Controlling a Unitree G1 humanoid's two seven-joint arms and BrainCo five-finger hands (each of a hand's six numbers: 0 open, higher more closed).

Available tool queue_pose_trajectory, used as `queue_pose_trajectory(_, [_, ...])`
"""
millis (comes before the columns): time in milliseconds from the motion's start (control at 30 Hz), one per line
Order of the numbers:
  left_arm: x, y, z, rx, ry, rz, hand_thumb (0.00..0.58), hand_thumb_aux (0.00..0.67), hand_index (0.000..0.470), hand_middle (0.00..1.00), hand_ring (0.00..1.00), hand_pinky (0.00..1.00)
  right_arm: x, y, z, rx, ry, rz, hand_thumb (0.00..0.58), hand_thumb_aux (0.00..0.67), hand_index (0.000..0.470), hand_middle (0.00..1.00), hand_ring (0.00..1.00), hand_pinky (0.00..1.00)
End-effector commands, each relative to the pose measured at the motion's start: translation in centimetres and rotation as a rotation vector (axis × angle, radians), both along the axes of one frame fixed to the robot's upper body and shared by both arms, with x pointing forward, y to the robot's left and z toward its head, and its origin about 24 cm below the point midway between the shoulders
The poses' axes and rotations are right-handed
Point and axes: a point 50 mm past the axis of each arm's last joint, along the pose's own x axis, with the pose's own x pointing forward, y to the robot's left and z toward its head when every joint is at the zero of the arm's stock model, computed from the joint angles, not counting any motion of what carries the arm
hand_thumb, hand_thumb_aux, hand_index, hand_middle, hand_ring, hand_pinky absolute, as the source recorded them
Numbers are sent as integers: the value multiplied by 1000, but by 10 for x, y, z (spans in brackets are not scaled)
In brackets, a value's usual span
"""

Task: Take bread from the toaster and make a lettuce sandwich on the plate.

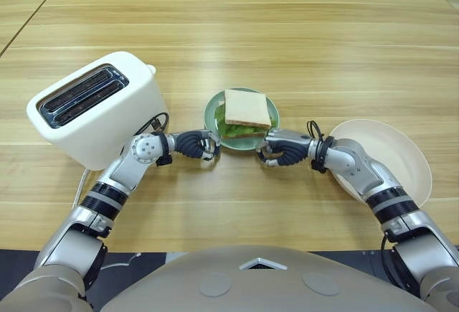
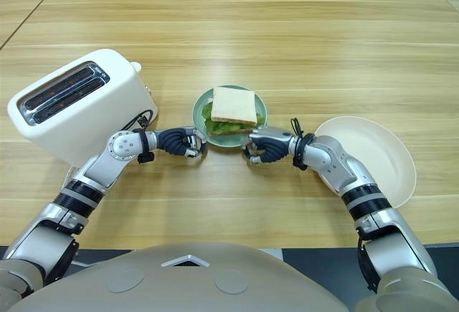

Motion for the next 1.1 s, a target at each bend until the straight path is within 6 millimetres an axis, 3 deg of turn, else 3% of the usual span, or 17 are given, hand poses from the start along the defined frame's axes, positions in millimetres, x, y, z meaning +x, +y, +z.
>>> queue_pose_trajectory(33, [-13, 10, -30, 65, 133, 32, 580, 670, 470, 1000, 1000, 1000, 11, 1, 3, 44, -43, -40, 580, 670, 470, 1000, 1000, 1000])
queue_pose_trajectory(67, [-14, 10, -26, 28, 141, 19, 580, 670, 470, 1000, 1000, 1000, 10, 1, 5, 75, -36, -37, 580, 670, 470, 1000, 1000, 1000])
queue_pose_trajectory(100, [-14, 9, -16, -45, 148, 6, 568, 573, 402, 1000, 1000, 1000, 9, 1, 9, 107, -31, -32, 580, 670, 470, 1000, 1000, 1000])
queue_pose_trajectory(133, [-14, 8, -3, -124, 147, -6, 458, 363, 254, 769, 769, 769, 7, 1, 13, 145, -25, -26, 574, 604, 424, 1000, 1000, 1000])
queue_pose_trajectory(167, [-13, 8, 17, -246, 140, -21, 0, 0, 0, 0, 0, 0, 2, 1, 22, 215, -11, -12, 511, 439, 308, 902, 902, 902])
queue_pose_trajectory(200, [-14, 8, 36, -355, 131, -46, 0, 0, 0, 0, 0, 0, -4, 0, 31, 278, 0, 7, 464, 370, 260, 627, 627, 627])
queue_pose_trajectory(233, [-15, 8, 58, -481, 110, -64, 0, 0, 0, 0, 0, 0, -10, 0, 43, 351, 5, 32, 148, 92, 65, 153, 153, 153])
queue_pose_trajectory(267, [-16, 10, 83, -615, 68, -75, 0, 0, 0, 0, 0, 0, -18, -3, 58, 422, -3, 54, 18, 11, 7, 39, 39, 39])
queue_pose_trajectory(300, [-14, 12, 105, -739, 4, -59, 0, 0, 0, 0, 0, 0, -24, -7, 71, 476, -26, 67, 0, 0, 0, 0, 0, 0])
queue_pose_trajectory(367, [-11, 19, 141, -964, -203, 45, 0, 0, 0, 0, 0, 0, -36, -17, 100, 618, -110, 62, 0, 0, 0, 0, 0, 0])
queue_pose_trajectory(400, [-9, 21, 149, -1033, -317, 134, 0, 0, 0, 0, 0, 0, -42, -20, 115, 720, -165, 40, 0, 0, 0, 0, 0, 0])
queue_pose_trajectory(433, [-8, 21, 150, -1064, -407, 213, 0, 0, 0, 0, 0, 0, -45, -22, 127, 817, -219, 8, 0, 0, 0, 0, 0, 0])
queue_pose_trajectory(500, [-16, 10, 139, -947, -661, 279, 0, 0, 0, 0, 0, 0, -43, -21, 140, 1037, -302, -111, 0, 0, 0, 0, 0, 0])
queue_pose_trajectory(567, [-18, 0, 121, -861, -756, 322, 0, 0, 0, 0, 0, 0, -32, -17, 133, 1128, -327, -252, 0, 0, 0, 0, 0, 0])
queue_pose_trajectory(733, [9, 7, 71, -703, -683, 477, 0, 0, 0, 0, 0, 0, -21, -15, 113, 901, -588, -395, 0, 0, 0, 0, 0, 0])
queue_pose_trajectory(900, [24, 10, 64, -686, -683, 507, 0, 0, 0, 0, 0, 0, -10, -16, 106, 803, -667, -420, 0, 0, 0, 0, 0, 0])
queue_pose_trajectory(1100, [29, 7, 58, -690, -643, 512, 0, 0, 0, 0, 0, 0, -1, -18, 93, 761, -626, -441, 0, 0, 0, 0, 0, 0])
